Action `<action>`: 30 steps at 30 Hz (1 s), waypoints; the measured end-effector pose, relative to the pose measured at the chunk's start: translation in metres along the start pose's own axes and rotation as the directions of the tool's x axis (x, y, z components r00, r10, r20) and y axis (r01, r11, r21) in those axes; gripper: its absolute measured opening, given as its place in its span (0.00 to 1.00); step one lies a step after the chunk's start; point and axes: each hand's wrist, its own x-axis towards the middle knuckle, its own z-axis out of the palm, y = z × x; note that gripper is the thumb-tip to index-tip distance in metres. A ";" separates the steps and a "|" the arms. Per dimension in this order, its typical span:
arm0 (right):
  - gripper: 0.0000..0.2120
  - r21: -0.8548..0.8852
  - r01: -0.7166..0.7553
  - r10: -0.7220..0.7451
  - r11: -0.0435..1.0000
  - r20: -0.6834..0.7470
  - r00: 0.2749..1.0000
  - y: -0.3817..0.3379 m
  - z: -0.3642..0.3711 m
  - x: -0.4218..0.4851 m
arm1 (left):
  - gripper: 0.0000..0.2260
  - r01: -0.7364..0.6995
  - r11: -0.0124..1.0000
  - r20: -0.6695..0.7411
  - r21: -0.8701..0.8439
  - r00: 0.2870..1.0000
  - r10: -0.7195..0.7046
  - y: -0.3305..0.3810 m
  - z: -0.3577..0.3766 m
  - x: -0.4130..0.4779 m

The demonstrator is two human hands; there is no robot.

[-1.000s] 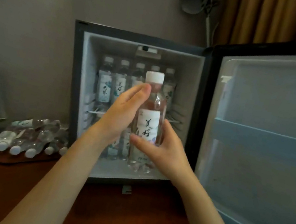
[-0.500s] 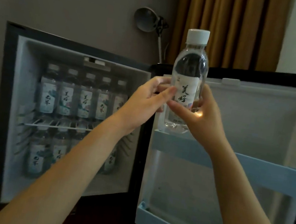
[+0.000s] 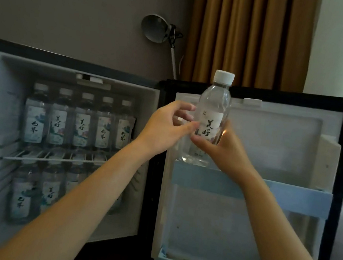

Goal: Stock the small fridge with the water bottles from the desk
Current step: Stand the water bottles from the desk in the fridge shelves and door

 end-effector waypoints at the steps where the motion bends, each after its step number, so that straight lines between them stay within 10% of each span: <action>1: 0.31 0.010 -0.024 0.023 1.000 0.028 0.999 0.005 -0.003 0.002 | 0.15 -0.006 0.999 -0.006 0.042 1.000 0.006 -0.002 0.004 0.002; 15: 0.22 -0.272 -0.018 0.054 0.962 0.126 0.991 0.051 -0.021 0.024 | 0.23 -0.147 0.933 -0.074 0.327 0.981 0.180 -0.023 0.039 0.014; 22: 0.43 -0.195 0.027 -0.015 0.980 0.063 0.998 0.051 -0.021 0.023 | 0.23 -0.174 0.905 -0.058 0.387 0.975 0.212 -0.030 0.039 0.011; 30: 0.28 -0.098 0.017 -0.028 0.995 -0.117 0.993 0.048 -0.020 0.020 | 0.24 -0.159 0.904 0.008 0.397 0.985 0.170 -0.038 0.029 0.001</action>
